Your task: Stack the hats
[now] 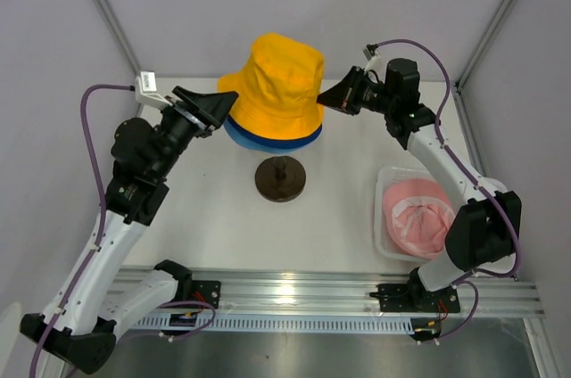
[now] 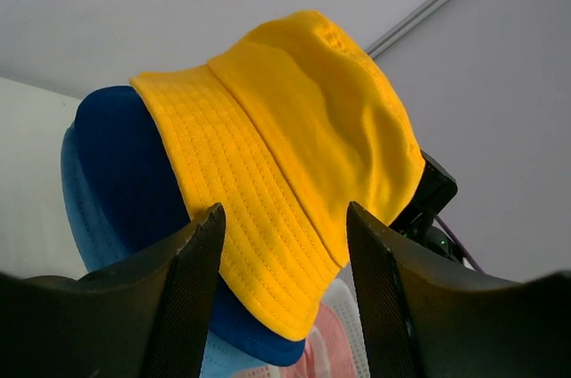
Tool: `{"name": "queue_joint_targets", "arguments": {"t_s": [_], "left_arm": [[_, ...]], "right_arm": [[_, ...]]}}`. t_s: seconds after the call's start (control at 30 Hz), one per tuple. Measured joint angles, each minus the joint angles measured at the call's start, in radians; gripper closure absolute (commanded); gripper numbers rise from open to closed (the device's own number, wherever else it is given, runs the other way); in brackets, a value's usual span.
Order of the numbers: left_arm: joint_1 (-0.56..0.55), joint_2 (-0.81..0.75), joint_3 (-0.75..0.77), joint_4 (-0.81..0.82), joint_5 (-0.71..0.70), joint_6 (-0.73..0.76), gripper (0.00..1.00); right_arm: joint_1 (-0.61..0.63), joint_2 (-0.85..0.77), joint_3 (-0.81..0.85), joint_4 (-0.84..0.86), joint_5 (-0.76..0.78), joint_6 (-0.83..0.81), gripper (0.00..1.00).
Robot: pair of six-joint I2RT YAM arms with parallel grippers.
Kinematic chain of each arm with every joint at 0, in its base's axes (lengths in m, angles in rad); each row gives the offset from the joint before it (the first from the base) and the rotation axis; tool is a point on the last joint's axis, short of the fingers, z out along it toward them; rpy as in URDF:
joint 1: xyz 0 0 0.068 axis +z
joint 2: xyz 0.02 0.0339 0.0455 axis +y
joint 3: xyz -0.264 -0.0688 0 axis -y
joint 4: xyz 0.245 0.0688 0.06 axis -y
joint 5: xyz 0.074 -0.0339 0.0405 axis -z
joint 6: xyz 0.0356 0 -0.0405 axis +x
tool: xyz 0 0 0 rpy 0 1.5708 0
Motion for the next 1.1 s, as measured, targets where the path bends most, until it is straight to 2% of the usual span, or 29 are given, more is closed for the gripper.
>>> {"name": "queue_joint_targets", "arguments": {"t_s": [0.33,0.6,0.83,0.9,1.0,1.03,1.1], "left_arm": [[0.016,-0.094,-0.065,0.003,-0.047,-0.023,0.37],[0.103,0.016,-0.065,0.082,0.014,-0.071,0.4],[0.13,0.07,-0.095,0.17,0.1,-0.138,0.45],[0.132,0.073,-0.095,0.201,0.116,-0.15,0.49],[0.132,0.074,-0.098,0.237,0.125,-0.166,0.63],[0.133,0.074,-0.102,0.249,0.124,-0.172,0.76],[0.135,0.074,-0.114,0.262,0.119,-0.184,0.87]], "right_arm": [[-0.001,0.019,0.02,-0.005,-0.026,-0.018,0.93],[-0.003,0.02,0.02,-0.003,-0.031,-0.018,0.93],[-0.002,0.02,0.02,-0.002,-0.032,-0.018,0.92],[-0.002,0.02,0.02,-0.001,-0.032,-0.018,0.93],[-0.002,0.021,0.02,0.002,-0.034,-0.018,0.92],[-0.002,0.022,0.02,0.002,-0.034,-0.018,0.93],[-0.002,0.023,0.02,0.002,-0.033,-0.018,0.93]]}}
